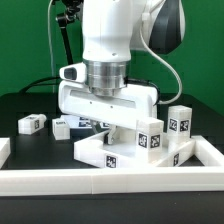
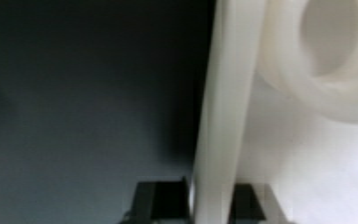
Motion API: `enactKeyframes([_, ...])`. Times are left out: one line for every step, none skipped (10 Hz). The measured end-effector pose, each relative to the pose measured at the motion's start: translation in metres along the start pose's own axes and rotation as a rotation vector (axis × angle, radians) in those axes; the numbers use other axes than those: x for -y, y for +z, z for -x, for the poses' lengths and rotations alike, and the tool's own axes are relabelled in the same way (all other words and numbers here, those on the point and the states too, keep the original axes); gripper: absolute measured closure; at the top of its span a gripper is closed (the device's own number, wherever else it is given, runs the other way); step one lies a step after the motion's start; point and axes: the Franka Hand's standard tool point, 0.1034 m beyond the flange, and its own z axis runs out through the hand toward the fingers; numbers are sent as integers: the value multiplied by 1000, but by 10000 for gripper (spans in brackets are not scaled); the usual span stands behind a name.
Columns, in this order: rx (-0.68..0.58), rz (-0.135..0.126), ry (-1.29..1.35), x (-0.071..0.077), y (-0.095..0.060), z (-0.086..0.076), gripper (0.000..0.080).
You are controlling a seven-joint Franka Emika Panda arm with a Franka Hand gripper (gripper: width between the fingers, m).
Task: Assemble square table
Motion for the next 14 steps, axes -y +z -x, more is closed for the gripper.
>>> enactKeyframes([-4, 0, -54, -1, 0, -1, 726])
enactKeyframes([-4, 0, -109, -2, 0, -2, 726])
enactKeyframes([-4, 1, -143, -2, 0, -2, 730])
enactKeyframes([-4, 4, -223, -3, 0, -2, 730])
enactKeyframes([-4, 8, -294, -5, 0, -3, 733])
enactKeyframes([-4, 9, -347, -5, 0, -3, 733])
enactKeyframes([-3, 13, -400, -6, 0, -3, 735])
enactKeyframes([-2, 18, -476, -8, 0, -4, 736])
enactKeyframes([-1, 25, -539, -9, 0, -5, 736])
enactKeyframes([-4, 38, -625, -7, -1, -8, 736])
enactKeyframes([-8, 50, -726, -4, -3, -11, 736])
enactKeyframes([-9, 60, -812, -1, -4, -15, 736])
enactKeyframes([-10, 74, -905, 3, -5, -21, 738])
enactKeyframes([-7, 84, -1022, 3, -5, -27, 738])
